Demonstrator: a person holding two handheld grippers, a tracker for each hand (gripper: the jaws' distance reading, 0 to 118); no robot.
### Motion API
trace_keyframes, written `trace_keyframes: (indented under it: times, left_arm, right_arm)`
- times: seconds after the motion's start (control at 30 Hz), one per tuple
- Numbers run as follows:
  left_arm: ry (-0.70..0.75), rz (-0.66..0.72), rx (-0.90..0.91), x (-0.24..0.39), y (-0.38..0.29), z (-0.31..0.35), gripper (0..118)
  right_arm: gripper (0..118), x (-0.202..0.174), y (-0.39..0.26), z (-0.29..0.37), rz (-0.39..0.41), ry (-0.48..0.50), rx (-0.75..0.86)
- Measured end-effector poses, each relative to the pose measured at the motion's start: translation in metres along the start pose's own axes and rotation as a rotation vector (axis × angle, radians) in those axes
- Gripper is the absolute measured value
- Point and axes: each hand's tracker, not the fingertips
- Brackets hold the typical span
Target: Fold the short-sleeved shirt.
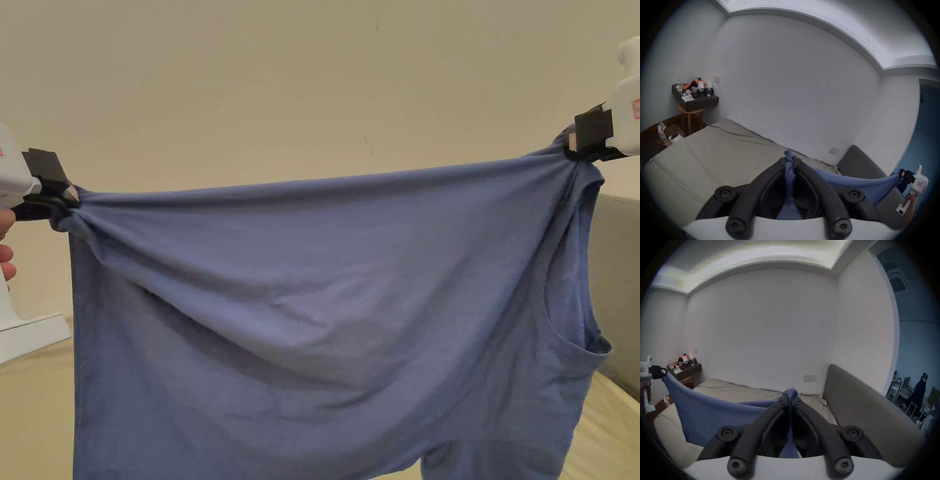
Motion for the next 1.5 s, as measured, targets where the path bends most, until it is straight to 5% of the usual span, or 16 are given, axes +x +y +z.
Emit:
trace_keyframes:
  times: [0.57, 0.97, 1.37, 1.5]
  left_arm:
    - [0.078, -0.101, -0.104, -0.018, -0.008, -0.058, 5]
    - [0.191, -0.079, -0.516, -0.074, -0.17, -0.178, 5]
    - [0.221, 0.005, -0.718, -0.142, -0.293, -0.154, 5]
    - [0.14, -0.091, -0.773, -0.147, -0.311, -0.098, 5]
  right_arm:
    - [4, -0.012, -0.011, -0.093, -0.002, 0.033, -0.2]
    - [4, -0.045, -0.195, -0.196, -0.03, 0.059, -0.51]
    - [4, -0.034, -0.347, -0.175, -0.152, 0.136, -0.662]
    - [4, -0.029, -0.38, -0.113, 0.002, 0.13, -0.682]
